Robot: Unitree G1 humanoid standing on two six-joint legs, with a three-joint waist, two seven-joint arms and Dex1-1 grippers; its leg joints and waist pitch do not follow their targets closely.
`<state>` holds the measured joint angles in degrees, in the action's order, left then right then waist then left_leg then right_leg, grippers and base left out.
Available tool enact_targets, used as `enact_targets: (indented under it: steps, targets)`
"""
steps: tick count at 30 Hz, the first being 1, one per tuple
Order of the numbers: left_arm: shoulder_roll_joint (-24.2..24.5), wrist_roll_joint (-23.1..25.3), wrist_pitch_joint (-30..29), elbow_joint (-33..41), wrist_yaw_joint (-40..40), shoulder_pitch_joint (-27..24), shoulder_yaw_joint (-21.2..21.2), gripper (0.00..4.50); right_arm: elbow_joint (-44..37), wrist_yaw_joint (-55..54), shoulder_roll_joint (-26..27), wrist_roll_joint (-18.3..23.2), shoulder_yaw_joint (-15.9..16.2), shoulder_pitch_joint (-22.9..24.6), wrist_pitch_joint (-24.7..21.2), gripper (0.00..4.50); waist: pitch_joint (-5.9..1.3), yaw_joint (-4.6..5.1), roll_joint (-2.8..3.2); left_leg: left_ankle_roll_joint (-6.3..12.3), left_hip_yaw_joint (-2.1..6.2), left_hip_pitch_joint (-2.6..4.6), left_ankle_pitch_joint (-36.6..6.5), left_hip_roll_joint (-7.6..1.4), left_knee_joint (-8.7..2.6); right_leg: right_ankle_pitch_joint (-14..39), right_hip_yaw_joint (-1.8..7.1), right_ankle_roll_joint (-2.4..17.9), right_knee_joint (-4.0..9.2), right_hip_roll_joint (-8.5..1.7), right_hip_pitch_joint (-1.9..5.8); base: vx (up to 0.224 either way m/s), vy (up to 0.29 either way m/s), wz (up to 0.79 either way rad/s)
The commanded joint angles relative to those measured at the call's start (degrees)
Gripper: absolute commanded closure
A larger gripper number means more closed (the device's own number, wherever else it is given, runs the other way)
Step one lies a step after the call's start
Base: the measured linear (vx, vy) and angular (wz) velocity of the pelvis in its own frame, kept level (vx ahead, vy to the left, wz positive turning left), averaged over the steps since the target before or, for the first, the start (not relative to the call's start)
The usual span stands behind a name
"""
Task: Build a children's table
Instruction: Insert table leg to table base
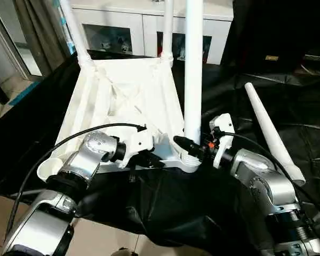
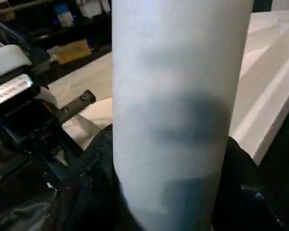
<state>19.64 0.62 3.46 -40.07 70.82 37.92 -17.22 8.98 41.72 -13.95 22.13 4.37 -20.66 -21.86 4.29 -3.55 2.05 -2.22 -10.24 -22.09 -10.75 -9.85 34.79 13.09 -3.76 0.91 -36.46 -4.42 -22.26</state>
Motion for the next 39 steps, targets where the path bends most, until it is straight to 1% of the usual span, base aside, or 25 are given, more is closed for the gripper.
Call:
enact_targets:
  steps: [1, 2, 5, 6, 8, 9, 10, 12, 14, 15, 16, 17, 18, 19, 20, 22, 24, 25, 26, 28, 29, 32, 36, 38, 39]
  targets:
    - [0.19, -2.80, -1.75, 4.00, 2.45, -0.37, 0.89, 3.90, -2.47, 1.07, 0.03, 1.28, -1.66, -0.43, 0.76, 2.58, -4.21, 0.12, 0.08, 3.46, 1.27, 0.96, -6.62, -3.65, -4.12, -2.27, 3.16, 16.66, 3.88, -4.64, 3.07, 0.000, 0.000, 0.00]
    - [1.24, -3.62, -2.16, 6.75, 3.01, -1.11, 1.43, 3.69, -3.27, 1.53, -0.15, 1.68, -1.81, -0.11, 0.74, 2.58, -4.31, 0.12, 0.15, 3.74, 1.30, 0.93, -5.93, -3.63, -4.09, -3.33, 3.12, 16.75, 3.75, -4.59, 3.10, 0.000, 0.000, 0.00]
    - [2.22, -5.72, -4.38, 10.42, 4.24, -2.05, 2.34, 3.59, -3.81, 1.69, -0.23, 1.89, -1.85, 0.27, 0.79, 2.58, -4.30, 0.38, 0.10, 4.60, 1.17, 0.89, -5.15, -3.42, -3.98, -4.73, 3.08, 16.82, 3.73, -4.44, 3.08, 0.000, 0.000, 0.00]
    - [2.30, -5.94, -4.65, 10.75, 4.38, -2.12, 2.42, 3.59, -3.85, 1.70, -0.24, 1.92, -1.85, 0.30, 0.79, 2.58, -4.32, 0.33, 0.15, 4.47, 1.21, 0.92, -5.11, -3.54, -4.02, -4.70, 3.09, 16.94, 3.63, -4.60, 3.14, 0.000, 0.000, 0.00]
    - [3.66, -9.12, -9.83, 13.83, 5.54, -2.03, 4.65, 3.52, -4.40, 1.56, -0.20, 2.00, -1.89, 0.69, 1.05, 2.58, -4.29, 0.40, 0.35, 4.22, 1.16, 0.94, -5.07, -3.43, -4.04, -3.85, 3.01, 17.09, 3.67, -4.38, 3.03, 0.000, 0.000, 0.00]
    - [3.77, -9.38, -10.36, 13.69, 5.29, -1.72, 5.15, 3.52, -4.46, 1.48, -0.19, 2.02, -1.92, 0.72, 1.10, 2.58, -4.17, 0.52, 0.32, 4.00, 1.14, 0.93, -5.63, -3.38, -4.09, -3.05, 2.98, 17.18, 3.81, -4.30, 2.97, 0.000, 0.000, 0.00]
    - [4.24, -10.50, -12.73, 12.88, 3.99, -0.20, 7.49, 3.52, -4.74, 1.14, -0.11, 2.11, -2.04, 0.85, 1.30, 2.58, -4.17, 0.63, 0.36, 3.81, 1.09, 0.97, -6.02, -3.34, -4.09, -2.59, 2.97, 17.14, 3.85, -4.25, 2.99, 0.000, 0.000, 0.00]
    - [4.02, -9.95, -11.93, 10.43, 0.50, 1.60, 9.34, 3.52, -4.82, 0.92, -0.07, 2.02, -2.07, 0.90, 1.45, 2.58, -4.13, 0.66, 0.45, 3.47, 1.10, 1.01, -6.79, -3.16, -4.05, -1.30, 2.96, 16.87, 4.10, -4.11, 2.99, 0.000, 0.000, 0.00]
    - [1.84, -7.80, -9.79, 3.49, -14.02, 7.53, 13.72, 3.52, -4.90, 0.65, 0.12, 1.20, -1.63, 1.04, 1.82, 2.58, -4.23, 0.75, 0.42, 3.08, 1.13, 1.17, -7.50, -3.04, -3.94, -1.24, 2.90, 16.42, 4.19, -3.91, 3.00, 0.000, 0.000, 0.00]
    - [1.84, -7.80, -9.79, 3.49, -14.02, 7.53, 13.72, 3.52, -4.90, 0.65, 0.12, 1.20, -1.63, 1.04, 1.82, 2.58, -4.28, 0.62, 0.49, 2.92, 1.14, 1.35, -7.85, -3.09, -3.85, -1.24, 2.90, 16.38, 4.21, -4.02, 2.98, 0.000, 0.000, 0.00]
    - [0.16, -8.75, -11.44, 4.51, -17.55, 8.95, 14.95, 3.52, -5.05, 0.72, 0.27, 0.44, -1.05, 1.16, 1.96, 2.58, -4.34, 0.45, 0.42, 2.93, 1.39, 1.10, -7.04, -3.22, -3.96, -1.89, 2.93, 16.31, 4.12, -4.37, 3.35, 0.000, 0.000, 0.00]
    - [-0.63, -9.71, -13.03, 6.64, -17.25, 8.87, 14.96, 3.52, -5.11, 0.81, 0.28, 0.06, -0.69, 1.19, 2.05, 2.58, -4.46, 0.45, 0.43, 2.94, 1.33, 1.08, -6.09, -3.33, -3.93, -3.37, 2.87, 16.44, 3.90, -4.21, 3.30, 0.000, 0.000, 0.00]
    - [-2.02, -10.43, -14.76, 9.03, -18.25, 8.91, 15.05, 3.52, -5.10, 0.76, 0.28, -0.32, -0.44, 1.17, 2.16, 2.58, -4.54, 0.35, 0.29, 3.48, 1.35, 0.95, -4.30, -3.56, -3.88, -5.85, 2.94, 17.25, 3.60, -4.48, 3.45, 0.000, 0.000, 0.00]
    - [-2.02, -10.43, -14.76, 9.03, -18.25, 8.91, 15.05, 3.52, -5.10, 0.76, 0.28, -0.32, -0.44, 1.17, 2.16, 2.58, -4.55, 0.19, 0.35, 3.96, 1.32, 0.88, -3.48, -3.38, -3.74, -6.66, 2.89, 17.37, 3.60, -4.35, 3.33, 0.000, 0.000, 0.00]
    - [-4.01, -11.22, -16.78, 11.50, -20.09, 9.12, 15.47, 3.52, -5.07, 0.60, 0.26, -0.52, -0.30, 1.17, 2.26, 2.58, -4.58, 0.24, 0.25, 4.53, 1.19, 0.86, -3.04, -3.35, -3.69, -7.37, 2.95, 17.50, 3.62, -4.28, 3.32, 0.000, 0.000, 0.00]
    - [-6.06, -11.56, -18.15, 14.49, -20.70, 9.05, 15.01, 3.52, -4.94, 0.47, 0.19, -0.67, -0.24, 1.15, 2.37, 2.58, -4.87, 0.03, 0.08, 6.08, 1.23, 0.64, -1.05, -3.32, -3.36, -10.38, 2.91, 18.02, 3.30, -4.44, 3.56, 0.000, 0.000, 0.00]
    - [-7.94, -12.45, -18.94, 17.23, -20.46, 8.99, 14.09, 3.52, -4.67, 0.18, 0.15, -1.02, -0.15, 1.12, 2.54, 2.58, -4.81, 0.05, -0.07, 6.98, 1.20, 0.44, -1.00, -3.14, -3.30, -10.12, 2.85, 17.81, 3.41, -4.37, 3.61, 0.000, 0.000, 0.00]
    - [-9.48, -13.90, -19.39, 19.77, -19.85, 8.87, 13.13, 3.52, -4.54, -0.06, 0.11, -1.29, -0.04, 1.17, 2.64, 2.58, -4.77, 0.08, -0.11, 6.98, 1.21, 0.45, -1.60, -3.16, -3.32, -8.92, 2.83, 17.67, 3.53, -4.45, 3.68, 0.000, 0.000, 0.00]
    - [-9.48, -13.90, -19.39, 19.77, -19.85, 8.87, 13.13, 3.52, -4.54, -0.06, 0.11, -1.29, -0.04, 1.17, 2.64, 2.58, -4.73, 0.12, -0.16, 6.92, 1.22, 0.40, -1.73, -3.17, -3.34, -8.33, 2.82, 17.62, 3.59, -4.45, 3.71, 0.000, 0.000, 0.00]
    - [-10.86, -16.75, -21.83, 23.63, -19.12, 8.29, 12.25, 3.52, -4.68, -0.14, 0.13, -1.53, 0.02, 1.36, 2.70, 2.58, -4.64, 0.24, -0.16, 6.43, 1.16, 0.40, -2.79, -3.24, -3.39, -6.24, 2.84, 17.46, 3.66, -4.41, 3.73, 0.000, 0.000, 0.00]
    - [-11.21, -16.93, -22.81, 25.25, -19.50, 7.74, 11.87, 3.52, -4.69, -0.19, 0.15, -1.74, 0.00, 1.40, 2.77, 2.58, -4.58, 0.27, -0.14, 6.48, 1.17, 0.46, -2.94, -3.20, -3.43, -5.68, 2.81, 17.39, 3.84, -4.30, 3.61, 0.000, 0.000, 0.00]
    - [-10.95, -15.97, -23.07, 26.13, -19.38, 6.74, 11.81, 3.52, -4.72, -0.32, 0.08, -1.78, 0.12, 1.46, 2.83, 2.58, -4.45, 0.54, -0.08, 6.27, 1.15, 0.57, -3.84, -3.12, -3.47, -3.28, 2.80, 16.54, 4.18, -3.97, 3.48, 0.000, 0.000, 0.00]
    - [-10.30, -16.58, -22.74, 28.73, -16.91, 4.63, 10.48, 3.52, -4.59, -0.38, -0.04, -1.95, 0.36, 1.70, 3.11, 2.58, -4.40, 0.71, -0.01, 5.83, 1.23, 0.60, -4.14, -3.22, -3.60, -3.04, 2.84, 16.14, 4.19, -3.97, 3.45, 0.000, 0.000, 0.00]
    - [-10.31, -16.17, -23.65, 28.79, -18.87, 4.48, 10.69, 3.52, -4.60, -0.59, 0.05, -2.00, 0.53, 1.72, 3.18, 2.58, -4.40, 0.69, -0.02, 5.91, 1.27, 0.63, -3.71, -3.27, -3.62, -4.04, 2.83, 16.21, 4.03, -3.97, 3.40, 0.000, 0.000, 0.00]
    - [-10.09, -14.66, -22.44, 26.11, -22.01, 5.24, 11.88, 3.52, -4.57, -0.80, 0.15, -2.03, 0.56, 1.62, 3.21, 2.58, -4.33, 0.67, 0.05, 6.06, 1.23, 0.68, -3.84, -3.21, -3.58, -4.28, 2.85, 16.21, 4.10, -3.94, 3.30, 0.000, 0.000, 0.00]
